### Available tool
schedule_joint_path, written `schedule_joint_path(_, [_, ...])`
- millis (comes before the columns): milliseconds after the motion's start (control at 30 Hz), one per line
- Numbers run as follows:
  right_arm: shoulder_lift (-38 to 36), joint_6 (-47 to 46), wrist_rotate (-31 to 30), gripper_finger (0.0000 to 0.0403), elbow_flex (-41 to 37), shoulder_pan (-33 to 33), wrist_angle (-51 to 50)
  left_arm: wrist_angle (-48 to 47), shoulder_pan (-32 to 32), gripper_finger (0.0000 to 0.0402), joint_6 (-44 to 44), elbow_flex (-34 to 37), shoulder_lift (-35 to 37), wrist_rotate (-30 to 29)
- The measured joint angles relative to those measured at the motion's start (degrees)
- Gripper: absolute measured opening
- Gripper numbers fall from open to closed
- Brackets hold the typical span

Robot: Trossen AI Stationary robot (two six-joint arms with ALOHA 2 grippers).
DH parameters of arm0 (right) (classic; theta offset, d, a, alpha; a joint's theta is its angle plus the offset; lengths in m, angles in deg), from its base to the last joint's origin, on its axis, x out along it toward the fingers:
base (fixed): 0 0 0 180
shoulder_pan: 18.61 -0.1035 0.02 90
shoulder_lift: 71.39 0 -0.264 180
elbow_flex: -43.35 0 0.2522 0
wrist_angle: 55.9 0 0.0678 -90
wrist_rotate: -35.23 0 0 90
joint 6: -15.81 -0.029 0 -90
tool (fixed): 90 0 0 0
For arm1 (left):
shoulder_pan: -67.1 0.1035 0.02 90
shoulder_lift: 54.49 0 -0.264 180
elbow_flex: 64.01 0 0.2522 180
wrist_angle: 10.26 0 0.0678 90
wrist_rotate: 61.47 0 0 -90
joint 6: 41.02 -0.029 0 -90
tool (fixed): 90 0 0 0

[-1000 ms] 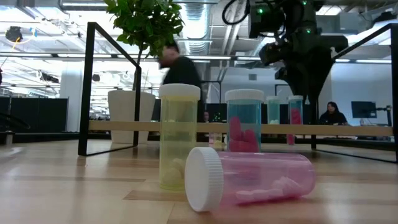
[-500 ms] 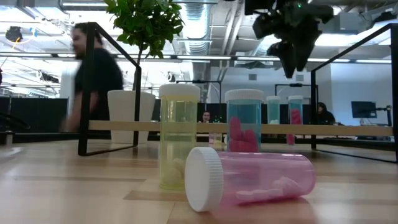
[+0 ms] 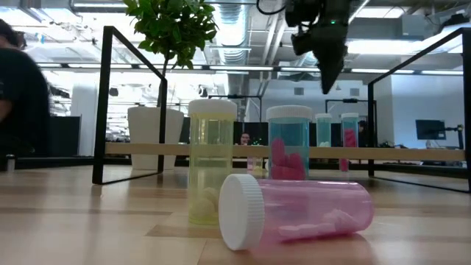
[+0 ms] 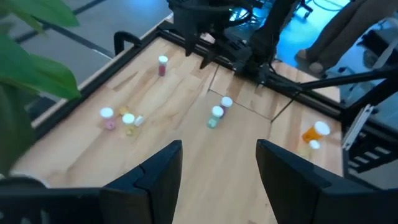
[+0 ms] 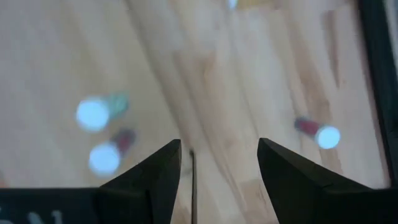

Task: Pick and place medicine bottles onto shelf by color
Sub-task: Put the blue pill bottle on the shelf

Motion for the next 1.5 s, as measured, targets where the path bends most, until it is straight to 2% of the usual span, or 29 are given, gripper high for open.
schedule_joint_path(133, [0.66,-4.84,0.48,0.0233,0.02,1.12,7.05,-0.11,1.03,0.0192,-3.12,0.00,0.00,0.17])
schedule_joint_path(267, [1.51,-7.92,0.84,0.0233,0.10,1.89,8.73,-1.51,1.40,0.0192,-6.09,0.00,0.00,1.25])
schedule_joint_path(433, [3.70,-17.44,-5.47,0.0233,0.00,5.33,6.19,-4.33,1.42,0.0192,-8.60,0.00,0.00,2.03])
schedule_joint_path(567, [5.14,-21.15,-5.53,0.0233,0.01,10.26,2.90,-4.12,2.91,0.0192,-10.71,0.00,0.00,2.11])
schedule_joint_path(900, [8.38,-14.73,-5.19,0.0233,-2.18,21.31,2.16,-3.49,8.30,0.0192,-9.21,-0.02,-0.52,1.59])
schedule_joint_path(1100, [8.37,-9.97,-3.55,0.0233,-6.11,23.89,5.66,-2.34,11.89,0.0192,-8.32,-0.02,-0.85,1.57])
schedule_joint_path(1267, [8.37,-9.48,-0.65,0.0233,-8.96,25.28,10.08,-1.84,14.29,0.0192,-7.99,-0.02,-0.98,2.99])
schedule_joint_path(1500, [8.33,-9.20,1.10,0.0233,-13.54,26.06,13.76,-1.16,14.78,0.0192,-7.60,-0.02,-0.96,5.14])
